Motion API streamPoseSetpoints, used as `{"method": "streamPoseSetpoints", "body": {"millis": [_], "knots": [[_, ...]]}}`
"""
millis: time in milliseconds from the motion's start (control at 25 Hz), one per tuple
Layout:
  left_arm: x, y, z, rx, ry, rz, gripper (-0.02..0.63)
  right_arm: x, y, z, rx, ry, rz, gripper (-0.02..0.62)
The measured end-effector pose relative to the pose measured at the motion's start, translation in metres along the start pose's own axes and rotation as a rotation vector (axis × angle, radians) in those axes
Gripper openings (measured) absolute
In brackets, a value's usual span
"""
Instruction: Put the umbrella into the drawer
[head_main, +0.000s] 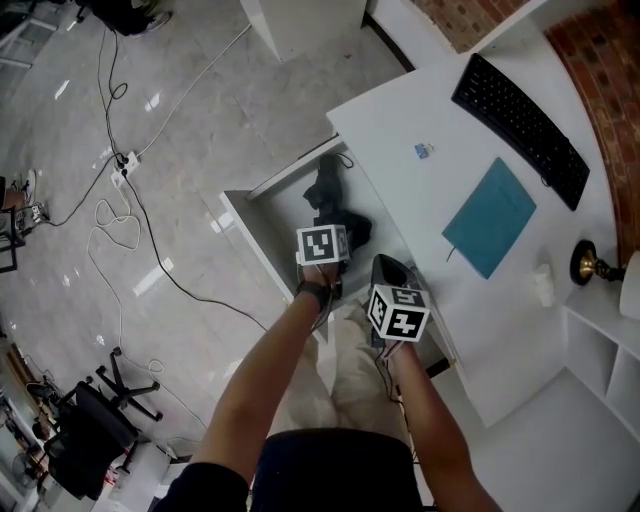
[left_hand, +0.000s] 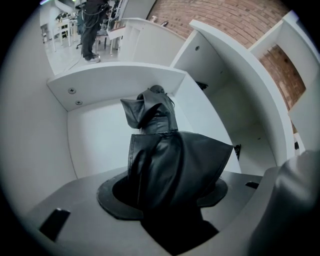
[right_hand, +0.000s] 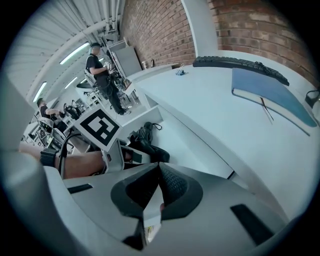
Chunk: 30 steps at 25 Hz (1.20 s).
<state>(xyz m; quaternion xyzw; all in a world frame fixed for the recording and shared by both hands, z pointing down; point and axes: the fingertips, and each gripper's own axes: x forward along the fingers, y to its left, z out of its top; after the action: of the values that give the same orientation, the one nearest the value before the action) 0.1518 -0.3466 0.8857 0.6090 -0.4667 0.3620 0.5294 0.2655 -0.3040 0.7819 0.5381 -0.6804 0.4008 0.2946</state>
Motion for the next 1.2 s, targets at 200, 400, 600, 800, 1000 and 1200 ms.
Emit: {"method": "streamPoseSetpoints", "body": {"millis": [200,400,600,800,1000,1200], "knots": [[0.006,-0.004,0.0,-0.011,-0.005,-0.017,0.272,0.003,-0.003,0.005,0.016,-0.013,-0.003,-0.002],[0.015,-0.011,-0.008,-0.017,0.012,-0.053,0.276,0.0,0.004,0.0,0.032,-0.013,0.015,-0.002],[0.033,-0.036,-0.026,-0.096,0.124,-0.232,0.301,-0.002,0.0,-0.01,0.05,0.0,0.009,-0.002],[0.03,-0.03,-0.028,-0.107,0.137,-0.223,0.307,-0.004,0.0,-0.017,0.056,0.013,0.004,-0.002],[0.016,-0.03,-0.026,-0.118,0.108,-0.197,0.311,-0.018,0.006,-0.011,0.047,0.004,0.009,-0.002],[-0.015,-0.038,-0.027,-0.098,0.099,-0.202,0.31,-0.046,0.023,-0.018,-0.004,0.013,0.032,-0.002]]}}
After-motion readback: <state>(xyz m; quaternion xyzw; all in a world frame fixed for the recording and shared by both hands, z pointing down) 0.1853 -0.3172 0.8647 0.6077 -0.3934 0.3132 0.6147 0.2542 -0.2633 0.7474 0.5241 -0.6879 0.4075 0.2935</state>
